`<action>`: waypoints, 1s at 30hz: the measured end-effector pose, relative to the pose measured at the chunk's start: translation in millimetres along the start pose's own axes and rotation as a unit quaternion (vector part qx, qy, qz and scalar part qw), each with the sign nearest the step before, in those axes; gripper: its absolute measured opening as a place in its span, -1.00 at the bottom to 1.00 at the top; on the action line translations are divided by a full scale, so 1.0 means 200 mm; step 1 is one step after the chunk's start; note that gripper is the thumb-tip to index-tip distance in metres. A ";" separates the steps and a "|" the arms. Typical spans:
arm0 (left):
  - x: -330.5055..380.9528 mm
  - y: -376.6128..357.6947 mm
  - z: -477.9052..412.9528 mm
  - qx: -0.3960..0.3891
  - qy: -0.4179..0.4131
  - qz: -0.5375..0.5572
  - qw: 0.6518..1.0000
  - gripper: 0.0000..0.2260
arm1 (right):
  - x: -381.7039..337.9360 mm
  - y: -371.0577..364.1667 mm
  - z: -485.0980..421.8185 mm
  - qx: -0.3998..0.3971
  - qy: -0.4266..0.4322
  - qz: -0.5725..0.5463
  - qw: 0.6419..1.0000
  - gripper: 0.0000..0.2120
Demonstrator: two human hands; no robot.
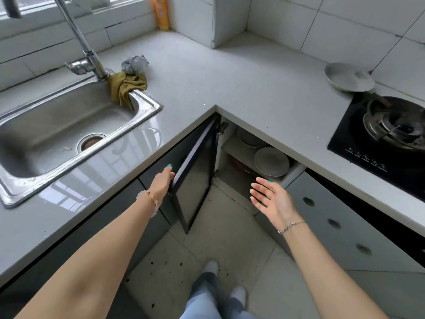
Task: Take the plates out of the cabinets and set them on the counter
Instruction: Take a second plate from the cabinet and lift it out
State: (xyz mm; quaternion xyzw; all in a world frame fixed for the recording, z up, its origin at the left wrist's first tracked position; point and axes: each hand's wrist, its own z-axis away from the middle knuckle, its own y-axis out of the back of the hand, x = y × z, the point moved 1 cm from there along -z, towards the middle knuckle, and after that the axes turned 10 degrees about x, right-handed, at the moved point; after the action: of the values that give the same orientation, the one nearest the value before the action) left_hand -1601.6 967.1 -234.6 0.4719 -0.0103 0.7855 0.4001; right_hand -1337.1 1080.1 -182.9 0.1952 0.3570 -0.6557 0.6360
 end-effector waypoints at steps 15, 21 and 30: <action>0.09 0.06 0.08 0.062 -0.059 -0.110 0.990 -0.71 | -0.06 0.05 -0.02 -0.009 0.005 -0.002 1.000 -0.77; 0.11 -0.08 0.18 0.024 -0.168 -0.174 0.970 -0.67 | -0.09 0.14 -0.04 -0.002 0.004 -0.010 1.000 -0.77; 0.24 -0.47 0.50 -0.127 -0.020 0.233 0.964 -0.78 | -0.11 0.30 -0.08 0.013 -0.004 -0.025 1.000 -0.77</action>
State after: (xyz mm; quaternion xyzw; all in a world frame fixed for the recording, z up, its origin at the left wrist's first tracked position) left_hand -1479.7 1021.9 -178.0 0.4171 -0.2273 0.8398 0.2628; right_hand -1279.4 1110.2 -191.9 0.1920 0.3503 -0.6768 0.6184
